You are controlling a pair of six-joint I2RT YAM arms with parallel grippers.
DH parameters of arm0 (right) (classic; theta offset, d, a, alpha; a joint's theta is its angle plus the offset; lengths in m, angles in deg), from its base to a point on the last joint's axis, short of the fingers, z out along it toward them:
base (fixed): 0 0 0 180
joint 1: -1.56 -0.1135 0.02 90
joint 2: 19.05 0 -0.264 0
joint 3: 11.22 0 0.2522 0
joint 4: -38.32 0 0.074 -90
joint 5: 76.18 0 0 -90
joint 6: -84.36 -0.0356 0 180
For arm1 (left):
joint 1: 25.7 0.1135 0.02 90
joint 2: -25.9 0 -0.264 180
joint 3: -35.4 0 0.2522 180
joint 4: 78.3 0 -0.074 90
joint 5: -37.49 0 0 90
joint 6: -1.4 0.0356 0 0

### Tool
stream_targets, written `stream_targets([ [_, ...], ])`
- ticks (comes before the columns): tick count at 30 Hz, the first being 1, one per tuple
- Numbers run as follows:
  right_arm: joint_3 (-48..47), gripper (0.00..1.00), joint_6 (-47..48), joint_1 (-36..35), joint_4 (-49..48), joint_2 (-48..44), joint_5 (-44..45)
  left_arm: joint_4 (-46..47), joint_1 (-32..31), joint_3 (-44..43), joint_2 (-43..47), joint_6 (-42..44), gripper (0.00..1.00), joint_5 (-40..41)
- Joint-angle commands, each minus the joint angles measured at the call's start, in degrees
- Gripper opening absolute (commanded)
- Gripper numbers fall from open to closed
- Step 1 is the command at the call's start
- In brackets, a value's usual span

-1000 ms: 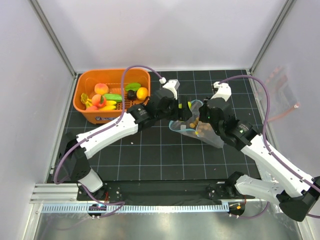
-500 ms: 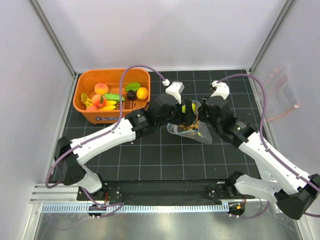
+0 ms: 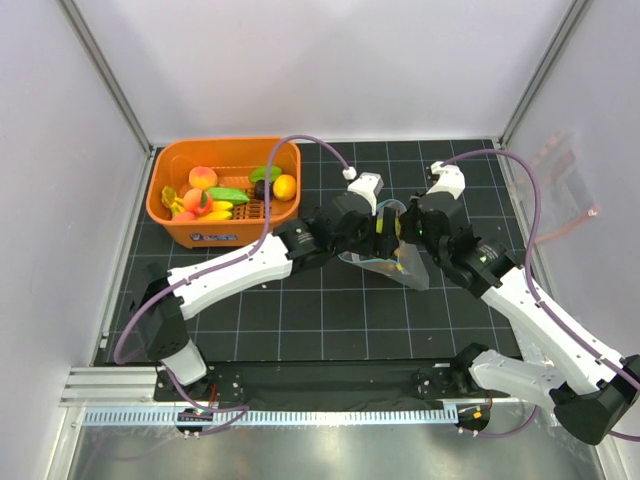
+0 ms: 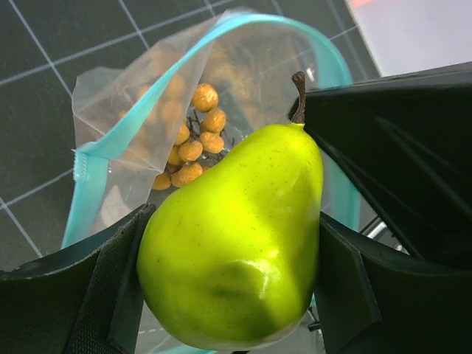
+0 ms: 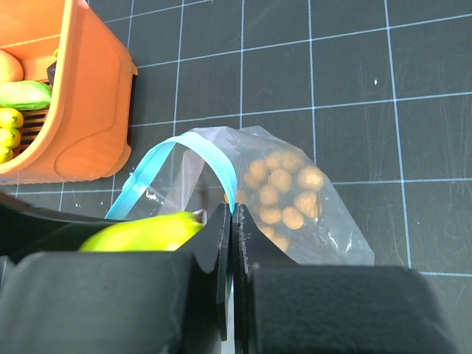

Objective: Place the food in the zip-top bag and seal the zipper
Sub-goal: Place the fake fruit in the zipper food storage bag.

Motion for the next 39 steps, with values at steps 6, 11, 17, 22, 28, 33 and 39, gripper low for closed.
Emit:
stream_targets([
  [6, -0.38, 0.01, -0.74, 0.63, -2.61, -1.48, -0.73, 0.53, 0.75, -5.15, -2.73, 0.42, 0.18, -1.78],
  [11, -0.47, 0.01, -0.74, 0.81, -2.44, -1.48, -0.91, -0.79, 0.75, -5.95, -2.82, 0.42, 0.67, -2.66],
  [17, -0.38, 0.01, -0.74, 0.90, -2.52, -1.48, -1.17, -1.49, 0.75, -4.81, -0.62, 1.03, 0.96, -1.52],
  [22, -0.47, 0.01, -0.82, 0.90, -2.44, -1.22, -1.26, -1.67, 0.75, -3.75, 0.79, 1.82, 1.00, -1.43],
  [28, -0.38, 0.01, -0.74, 0.99, -2.52, -1.22, -1.26, -2.72, 1.54, -3.75, 3.07, 1.91, 1.00, -0.03],
  [33, -0.29, 0.01, -0.65, 0.99, -2.52, -1.31, -1.18, -7.72, 5.23, -6.98, 5.62, 2.44, 1.00, 0.06],
  [39, -0.38, 0.01, -0.12, 0.99, -2.61, -0.87, -1.70, -18.79, 15.93, -14.72, 5.98, 1.65, 1.00, -5.18],
])
